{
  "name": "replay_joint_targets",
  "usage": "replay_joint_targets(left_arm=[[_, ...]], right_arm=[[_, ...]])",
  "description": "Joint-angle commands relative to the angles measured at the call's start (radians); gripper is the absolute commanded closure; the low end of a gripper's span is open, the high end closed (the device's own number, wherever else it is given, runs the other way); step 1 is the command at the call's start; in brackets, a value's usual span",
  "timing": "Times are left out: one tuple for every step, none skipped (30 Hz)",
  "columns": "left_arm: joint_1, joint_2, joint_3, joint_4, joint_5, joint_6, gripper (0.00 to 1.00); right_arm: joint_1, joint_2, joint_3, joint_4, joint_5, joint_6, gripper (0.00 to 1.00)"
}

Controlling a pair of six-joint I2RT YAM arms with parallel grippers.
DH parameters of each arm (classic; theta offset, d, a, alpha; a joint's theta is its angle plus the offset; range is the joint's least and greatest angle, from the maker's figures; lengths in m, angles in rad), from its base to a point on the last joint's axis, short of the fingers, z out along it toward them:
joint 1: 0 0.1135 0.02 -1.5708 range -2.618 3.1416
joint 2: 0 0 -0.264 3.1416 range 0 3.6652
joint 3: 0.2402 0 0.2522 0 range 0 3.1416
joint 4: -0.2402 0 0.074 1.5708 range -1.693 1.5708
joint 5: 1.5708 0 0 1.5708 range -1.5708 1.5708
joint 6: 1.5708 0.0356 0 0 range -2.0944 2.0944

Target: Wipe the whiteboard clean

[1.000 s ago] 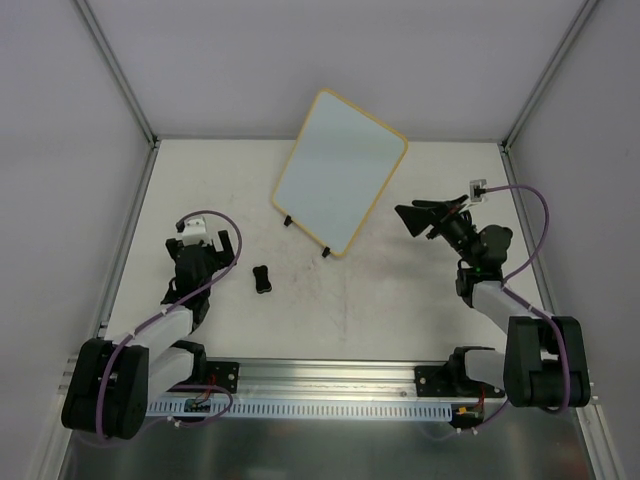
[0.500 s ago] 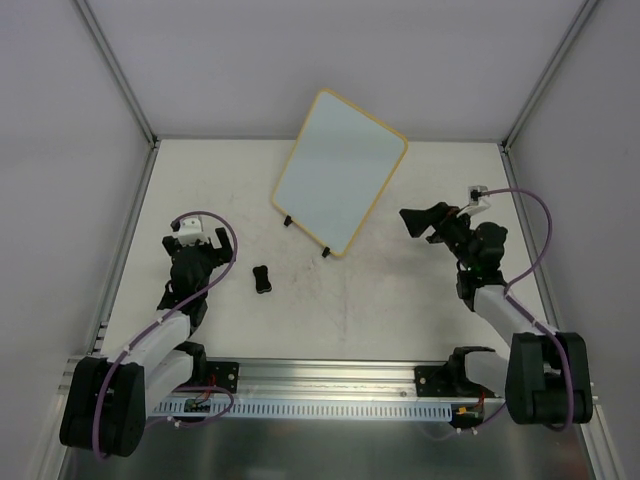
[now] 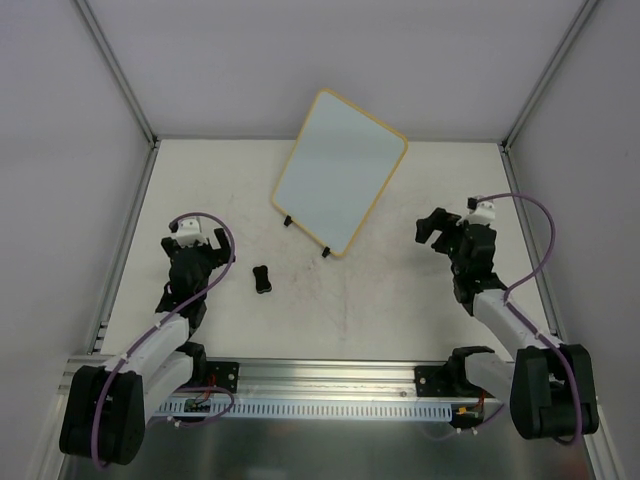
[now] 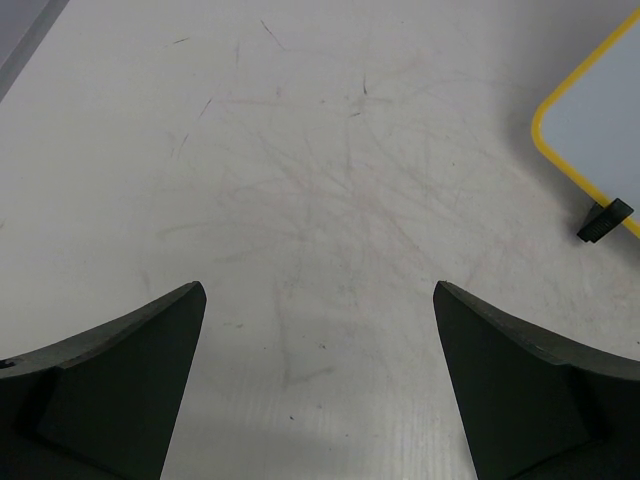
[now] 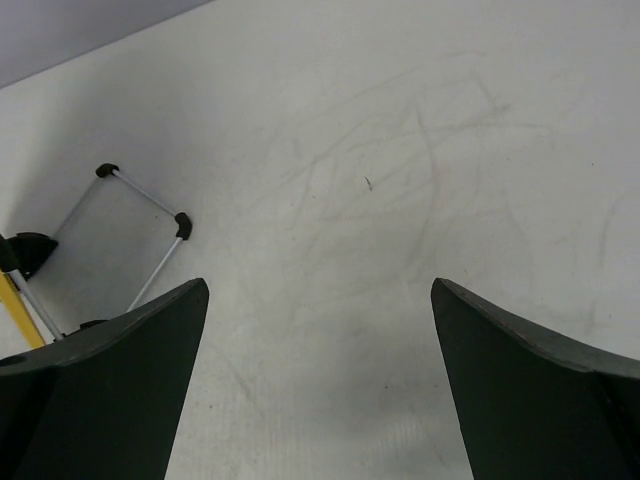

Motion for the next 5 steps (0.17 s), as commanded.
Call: replay_joint_targets(left_arm=[[0.007, -0.019, -0.006, 0.021, -0.008, -0.018, 0.01], [0.007, -0.019, -0.006, 0.021, -0.008, -0.018, 0.01], [0.007, -0.019, -0.006, 0.021, -0.008, -0.017, 0.01], [0.007, -0.019, -0.006, 0.019, -0.009, -0.017, 0.01], [0.007, -0.017, -0.006, 0.019, -0.008, -0.017, 0.01]], right_arm=[[0.006, 0.001, 0.018, 0.009, 0.057, -0.024, 0.01], [0.006, 0.001, 0.018, 0.009, 0.056, -0.024, 0.01], [0.006, -0.001, 0.018, 0.009, 0.056, -0.023, 0.01], [0.004, -0.002, 0.018, 0.009, 0.054, -0.021, 0.01], [0.004, -0.005, 0.016, 0.009, 0.050, -0.027, 0.01]])
